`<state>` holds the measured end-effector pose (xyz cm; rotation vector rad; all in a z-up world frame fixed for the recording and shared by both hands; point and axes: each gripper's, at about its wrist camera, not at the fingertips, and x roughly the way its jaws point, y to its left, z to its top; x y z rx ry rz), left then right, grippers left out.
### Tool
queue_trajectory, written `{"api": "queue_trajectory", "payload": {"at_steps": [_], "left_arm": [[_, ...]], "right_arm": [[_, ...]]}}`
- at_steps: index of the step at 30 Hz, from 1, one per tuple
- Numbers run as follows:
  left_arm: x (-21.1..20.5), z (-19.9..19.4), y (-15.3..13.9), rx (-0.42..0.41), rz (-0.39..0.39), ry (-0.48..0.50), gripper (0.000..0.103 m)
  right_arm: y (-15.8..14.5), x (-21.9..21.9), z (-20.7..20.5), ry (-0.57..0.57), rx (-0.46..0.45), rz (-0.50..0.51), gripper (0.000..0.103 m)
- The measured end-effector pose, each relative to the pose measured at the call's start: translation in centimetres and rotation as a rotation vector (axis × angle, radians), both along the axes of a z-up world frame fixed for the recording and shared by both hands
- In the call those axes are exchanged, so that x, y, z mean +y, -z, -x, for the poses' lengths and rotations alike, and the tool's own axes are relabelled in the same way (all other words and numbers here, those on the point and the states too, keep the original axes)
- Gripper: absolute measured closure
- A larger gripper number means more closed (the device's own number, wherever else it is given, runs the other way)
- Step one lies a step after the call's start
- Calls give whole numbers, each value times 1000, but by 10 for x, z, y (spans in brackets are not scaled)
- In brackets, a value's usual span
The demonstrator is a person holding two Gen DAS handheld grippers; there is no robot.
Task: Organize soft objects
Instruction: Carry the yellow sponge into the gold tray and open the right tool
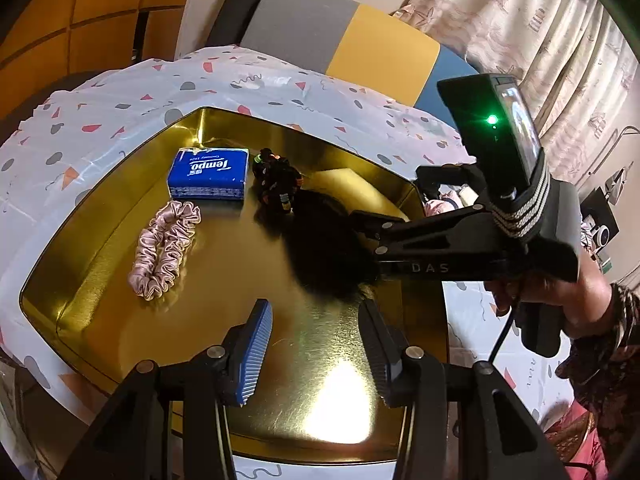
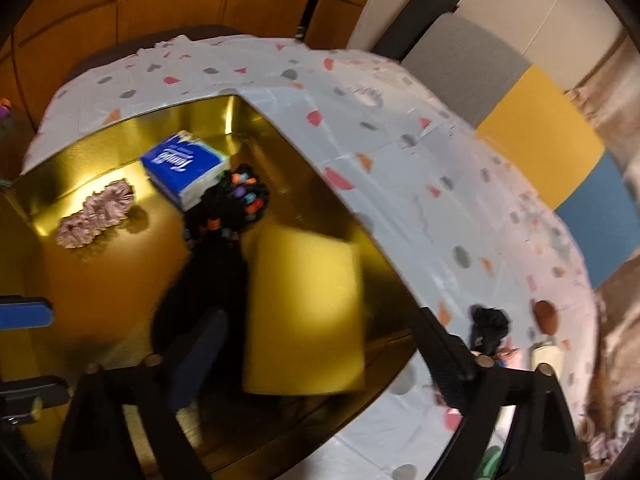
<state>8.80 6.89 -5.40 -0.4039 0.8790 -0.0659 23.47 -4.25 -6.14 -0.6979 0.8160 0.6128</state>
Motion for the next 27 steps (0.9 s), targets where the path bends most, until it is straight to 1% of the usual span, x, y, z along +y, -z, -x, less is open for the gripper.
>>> {"api": "queue_trajectory", "payload": {"at_steps": [3, 5, 6, 8, 11, 15, 20, 24, 27], "left_arm": [[4, 0, -1, -8, 5, -14, 58], [5, 0, -1, -10, 14, -17, 58], [5, 1, -1, -11, 19, -15, 58], [4, 1, -1, -10, 29, -4, 58], [-2, 2, -1, -13, 42, 24, 58], [-14, 5, -2, -26, 33, 68, 58], [-30, 9, -4, -46, 30, 134, 58], [-45, 14, -4, -60, 37, 207, 58], [-60, 21, -7, -85, 17, 268, 58]], "right_arm": [[-12, -10, 1, 41, -23, -66, 7], [-23, -20, 1, 91, -28, -129, 3], [-27, -25, 0, 114, -32, -155, 2], [-35, -38, -1, 172, -36, -212, 2], [-40, -61, -3, 284, -20, -263, 2], [-33, -85, 2, 367, 53, -321, 2], [-17, -113, 18, 460, 84, -307, 2], [4, -148, 28, 550, 160, -312, 2], [20, -180, 37, 617, 199, -300, 2]]}}
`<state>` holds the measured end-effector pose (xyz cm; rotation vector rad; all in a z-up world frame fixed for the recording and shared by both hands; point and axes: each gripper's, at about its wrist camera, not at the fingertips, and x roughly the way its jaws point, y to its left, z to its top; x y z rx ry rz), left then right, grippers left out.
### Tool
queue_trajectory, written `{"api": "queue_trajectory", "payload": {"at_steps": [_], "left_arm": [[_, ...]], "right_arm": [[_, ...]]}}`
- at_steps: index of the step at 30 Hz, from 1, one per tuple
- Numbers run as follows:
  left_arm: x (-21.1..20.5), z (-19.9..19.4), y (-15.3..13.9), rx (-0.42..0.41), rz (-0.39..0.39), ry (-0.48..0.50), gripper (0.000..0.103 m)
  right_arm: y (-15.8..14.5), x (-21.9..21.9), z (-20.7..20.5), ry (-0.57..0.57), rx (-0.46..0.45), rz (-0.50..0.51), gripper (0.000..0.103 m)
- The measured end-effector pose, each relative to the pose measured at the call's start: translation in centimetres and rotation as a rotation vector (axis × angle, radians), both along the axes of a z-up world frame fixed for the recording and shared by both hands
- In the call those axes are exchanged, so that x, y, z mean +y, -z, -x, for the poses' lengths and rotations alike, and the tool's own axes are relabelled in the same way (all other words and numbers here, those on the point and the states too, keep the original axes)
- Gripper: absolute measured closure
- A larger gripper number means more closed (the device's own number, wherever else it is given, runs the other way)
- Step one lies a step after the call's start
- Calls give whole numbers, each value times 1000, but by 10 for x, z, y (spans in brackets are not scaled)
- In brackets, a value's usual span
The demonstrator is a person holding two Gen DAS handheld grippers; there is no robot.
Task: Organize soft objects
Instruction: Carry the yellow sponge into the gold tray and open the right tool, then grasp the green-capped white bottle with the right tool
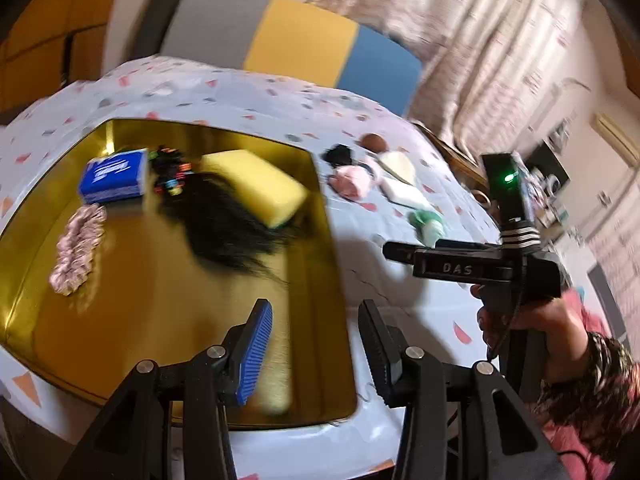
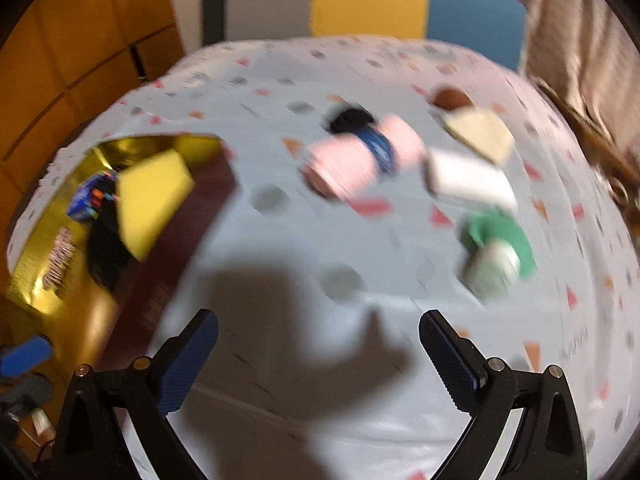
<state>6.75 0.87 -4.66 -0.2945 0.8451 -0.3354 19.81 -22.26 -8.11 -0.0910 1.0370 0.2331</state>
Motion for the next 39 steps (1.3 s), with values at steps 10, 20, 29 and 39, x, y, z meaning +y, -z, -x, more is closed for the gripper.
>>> {"api": "queue_trajectory", "payload": {"at_steps": [10, 20, 29, 39], "left_arm": [[-49, 18, 1, 11, -71, 76, 54], [-46, 26, -20, -61, -109, -32, 53], [-59, 24, -27, -64, -132, -16, 53], [-90, 15, -29, -65, -136, 56, 53]], "right_arm": [[12, -123, -1, 264, 18, -84, 2], [4, -142, -70, 339, -28, -148, 0], [34, -129, -106, 325, 52, -103, 21], [32, -153, -83, 242, 78, -111, 32]]}}
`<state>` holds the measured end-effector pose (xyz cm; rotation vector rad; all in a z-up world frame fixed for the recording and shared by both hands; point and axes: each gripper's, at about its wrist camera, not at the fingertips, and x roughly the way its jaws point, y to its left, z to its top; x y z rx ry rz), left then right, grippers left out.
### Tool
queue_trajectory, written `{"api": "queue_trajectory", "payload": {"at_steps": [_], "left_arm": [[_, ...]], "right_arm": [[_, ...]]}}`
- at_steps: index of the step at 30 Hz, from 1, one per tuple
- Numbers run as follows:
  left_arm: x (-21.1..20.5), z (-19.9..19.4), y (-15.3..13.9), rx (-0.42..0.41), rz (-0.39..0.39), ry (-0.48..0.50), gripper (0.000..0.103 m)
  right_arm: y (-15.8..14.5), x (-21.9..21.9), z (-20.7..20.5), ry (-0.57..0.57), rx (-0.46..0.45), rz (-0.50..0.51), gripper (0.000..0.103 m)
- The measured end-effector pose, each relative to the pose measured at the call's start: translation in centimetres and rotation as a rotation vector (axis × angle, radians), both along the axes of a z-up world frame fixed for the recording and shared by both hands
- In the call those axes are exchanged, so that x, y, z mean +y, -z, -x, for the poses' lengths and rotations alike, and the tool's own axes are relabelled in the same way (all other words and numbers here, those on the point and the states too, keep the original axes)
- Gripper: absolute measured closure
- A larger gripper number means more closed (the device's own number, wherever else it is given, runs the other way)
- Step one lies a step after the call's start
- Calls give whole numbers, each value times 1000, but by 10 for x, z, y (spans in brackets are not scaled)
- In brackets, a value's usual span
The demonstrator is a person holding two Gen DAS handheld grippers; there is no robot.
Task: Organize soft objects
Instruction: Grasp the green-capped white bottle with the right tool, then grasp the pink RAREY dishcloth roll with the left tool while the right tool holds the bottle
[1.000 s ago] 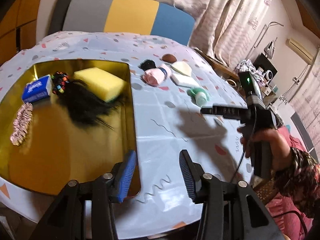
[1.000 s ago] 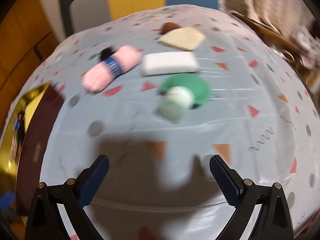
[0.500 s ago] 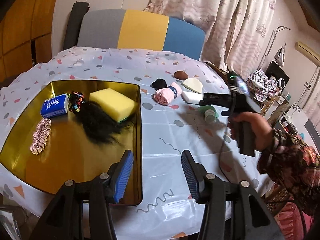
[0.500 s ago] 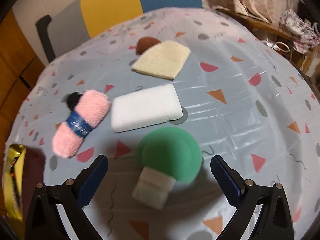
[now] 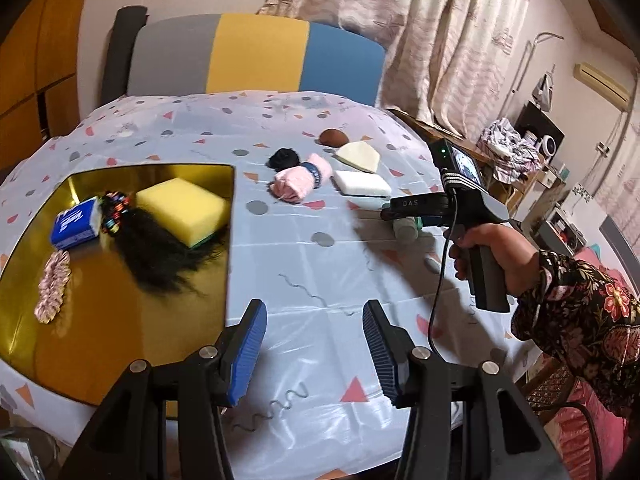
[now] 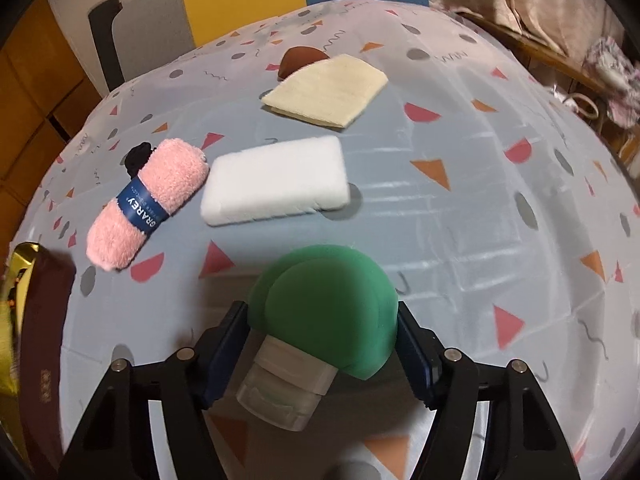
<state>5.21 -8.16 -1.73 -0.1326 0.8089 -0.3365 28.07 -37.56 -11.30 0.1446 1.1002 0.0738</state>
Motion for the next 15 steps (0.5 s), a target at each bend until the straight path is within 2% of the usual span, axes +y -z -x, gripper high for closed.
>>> {"api": "queue_trajectory", "payload": {"at_steps": [5, 9, 15], "left_arm": [[-21, -12, -6, 6, -18, 35, 53], [-43, -30, -11, -1, -41, 61, 52], [-76, -86, -6, 65, -121, 73, 52]], "right_arm": [[-4, -17, 13, 19, 20, -45, 34], [-1, -25, 21, 31, -1, -78, 34], [-2, -32, 20, 55, 23, -123, 39]]}}
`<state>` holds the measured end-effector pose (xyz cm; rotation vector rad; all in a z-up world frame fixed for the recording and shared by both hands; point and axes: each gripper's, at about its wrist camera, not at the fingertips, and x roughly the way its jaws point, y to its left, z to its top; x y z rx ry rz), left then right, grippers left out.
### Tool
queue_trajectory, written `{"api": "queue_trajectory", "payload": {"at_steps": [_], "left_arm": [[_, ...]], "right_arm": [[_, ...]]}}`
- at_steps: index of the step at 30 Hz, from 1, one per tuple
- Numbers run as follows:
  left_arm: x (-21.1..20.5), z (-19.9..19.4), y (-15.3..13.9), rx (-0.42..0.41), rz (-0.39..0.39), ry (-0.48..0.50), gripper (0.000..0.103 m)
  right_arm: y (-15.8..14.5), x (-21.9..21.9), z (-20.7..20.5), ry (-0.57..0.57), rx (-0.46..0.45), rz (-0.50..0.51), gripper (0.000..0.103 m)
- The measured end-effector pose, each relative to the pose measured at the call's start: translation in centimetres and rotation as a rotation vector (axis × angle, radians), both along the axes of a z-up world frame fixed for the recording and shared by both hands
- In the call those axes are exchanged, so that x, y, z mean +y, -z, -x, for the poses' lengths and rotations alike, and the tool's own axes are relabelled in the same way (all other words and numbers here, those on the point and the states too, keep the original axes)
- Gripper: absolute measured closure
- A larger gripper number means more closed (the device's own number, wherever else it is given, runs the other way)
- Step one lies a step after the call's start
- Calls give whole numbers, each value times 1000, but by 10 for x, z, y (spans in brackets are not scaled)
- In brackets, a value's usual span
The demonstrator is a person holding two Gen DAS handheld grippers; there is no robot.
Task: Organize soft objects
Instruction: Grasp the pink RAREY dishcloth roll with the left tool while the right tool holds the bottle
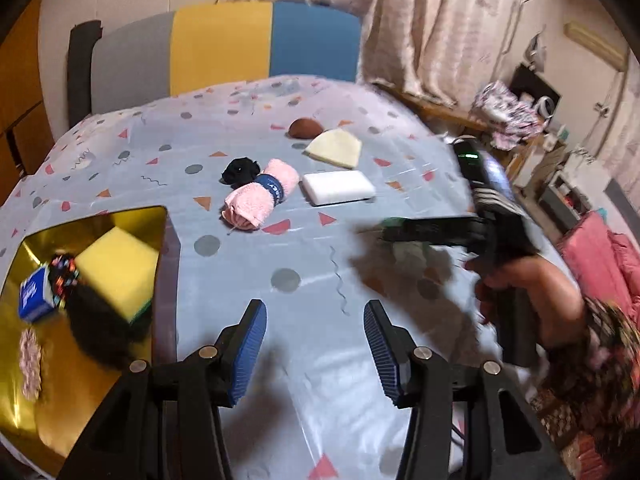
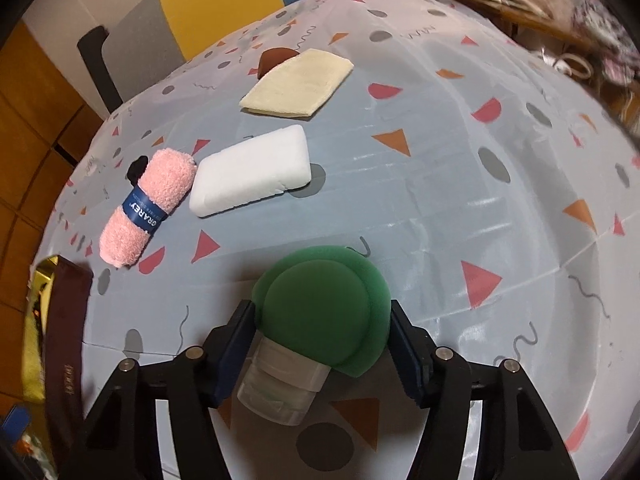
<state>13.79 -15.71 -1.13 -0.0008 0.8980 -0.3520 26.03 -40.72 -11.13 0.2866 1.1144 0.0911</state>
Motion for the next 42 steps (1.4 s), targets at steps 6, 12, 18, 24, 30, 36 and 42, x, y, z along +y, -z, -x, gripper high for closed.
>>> {"api": "queue_trajectory", "payload": {"at_steps": [6, 12, 18, 24, 30, 36, 42], "left_arm": [[-19, -66, 9, 67, -55, -36, 51], [-31, -124, 24, 92, -150, -73, 46], [-41, -165, 37, 15, -297, -59, 42], [-40, -192, 55, 40, -322, -56, 40], [-41, -199, 78, 85, -336, -29, 40], [-39, -187, 85, 102, -311, -50, 61], [-41, -149, 80, 120, -260, -39, 63]], "right_arm": [[-2, 0, -1, -14, 13, -5, 42], [-1, -2, -3, -5, 28, -22, 42], [0, -4, -4, -2, 45, -41, 41], [1, -4, -5, 0, 57, -53, 39], [2, -3, -6, -3, 58, -49, 39], [2, -8, -6, 5, 60, -74, 38], [1, -6, -5, 3, 58, -67, 38]]}}
